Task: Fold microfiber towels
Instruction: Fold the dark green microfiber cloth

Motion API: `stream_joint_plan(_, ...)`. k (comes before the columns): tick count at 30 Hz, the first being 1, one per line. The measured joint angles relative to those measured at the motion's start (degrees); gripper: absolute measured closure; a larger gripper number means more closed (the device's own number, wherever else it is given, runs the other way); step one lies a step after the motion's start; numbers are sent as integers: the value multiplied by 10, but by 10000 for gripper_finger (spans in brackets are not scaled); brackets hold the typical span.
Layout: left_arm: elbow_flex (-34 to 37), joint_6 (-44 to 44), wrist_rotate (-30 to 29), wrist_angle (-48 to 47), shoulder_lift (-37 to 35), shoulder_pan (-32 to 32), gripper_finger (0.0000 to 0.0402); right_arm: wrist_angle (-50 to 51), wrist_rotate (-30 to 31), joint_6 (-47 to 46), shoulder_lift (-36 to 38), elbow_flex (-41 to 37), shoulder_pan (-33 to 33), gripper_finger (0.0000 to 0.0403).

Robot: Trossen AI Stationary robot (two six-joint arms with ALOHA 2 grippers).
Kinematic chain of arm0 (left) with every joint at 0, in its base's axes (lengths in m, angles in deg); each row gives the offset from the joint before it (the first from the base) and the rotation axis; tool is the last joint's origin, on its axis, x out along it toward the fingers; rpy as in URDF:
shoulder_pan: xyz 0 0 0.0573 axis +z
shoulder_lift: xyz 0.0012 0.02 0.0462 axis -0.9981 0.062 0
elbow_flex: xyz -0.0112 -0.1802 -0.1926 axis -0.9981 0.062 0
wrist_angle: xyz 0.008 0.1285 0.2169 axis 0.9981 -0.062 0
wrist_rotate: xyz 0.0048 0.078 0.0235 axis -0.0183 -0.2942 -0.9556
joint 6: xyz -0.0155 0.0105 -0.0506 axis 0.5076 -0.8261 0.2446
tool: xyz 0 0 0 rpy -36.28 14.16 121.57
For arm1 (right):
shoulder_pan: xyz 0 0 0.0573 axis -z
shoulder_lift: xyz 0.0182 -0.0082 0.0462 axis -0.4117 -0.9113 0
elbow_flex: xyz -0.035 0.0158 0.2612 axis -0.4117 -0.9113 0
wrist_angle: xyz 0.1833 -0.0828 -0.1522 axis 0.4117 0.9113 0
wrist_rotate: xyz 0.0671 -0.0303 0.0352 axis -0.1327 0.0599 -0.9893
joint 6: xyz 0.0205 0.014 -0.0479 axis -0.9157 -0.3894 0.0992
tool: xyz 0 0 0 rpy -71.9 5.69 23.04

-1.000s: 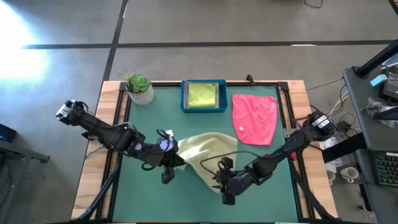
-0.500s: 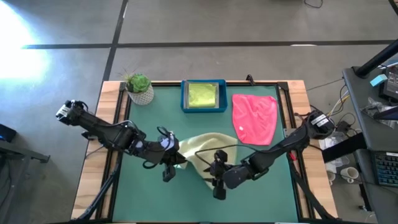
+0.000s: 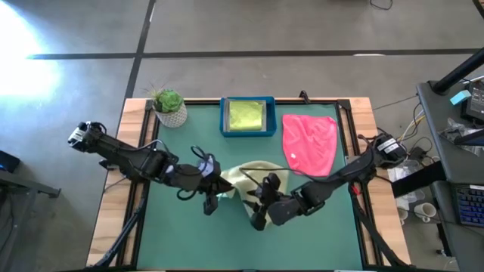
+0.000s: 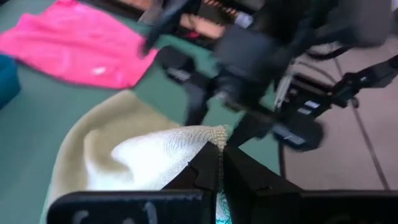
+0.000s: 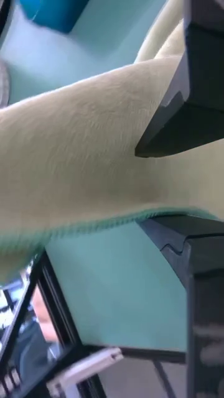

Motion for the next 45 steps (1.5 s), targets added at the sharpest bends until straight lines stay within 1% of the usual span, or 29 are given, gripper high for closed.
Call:
stream_joint_plan(5, -1, -3, 0, 12, 0, 3, 400, 38, 18, -52, 0, -1, 3, 257)
stream_joint_plan(14, -1, -32, -2, 25, 0, 4, 400, 102, 18, -139, 0, -10, 3, 257)
stream_joint_plan(16, -7, -35, -2, 27, 0, 4, 400, 114, 18, -153, 0, -12, 3, 257)
stream_joint_plan(20, -24, -72, -6, 27, 0, 4, 400, 147, 18, -179, 0, -13, 3, 257)
stream_joint_plan(24, -38, -78, -6, 27, 0, 4, 400, 187, 18, -204, 0, -14, 3, 257)
stream_joint_plan(31, -57, -94, -7, 26, 0, 4, 400, 234, 10, -220, 0, -14, 2, 260)
stream_joint_plan(34, -68, -115, -8, 25, 0, 4, 400, 255, -8, -224, 0, -14, 2, 273)
stream_joint_plan(38, -79, -122, -9, 21, -3, 4, 400, 278, -29, -224, 0, -14, 1, 294)
stream_joint_plan(42, -82, -134, -10, 6, -12, 4, 400, 297, -48, -224, 0, -14, -4, 295)
stream_joint_plan(45, -82, -134, -17, -9, -22, 4, 400, 308, -52, -225, 0, -14, -11, 295)
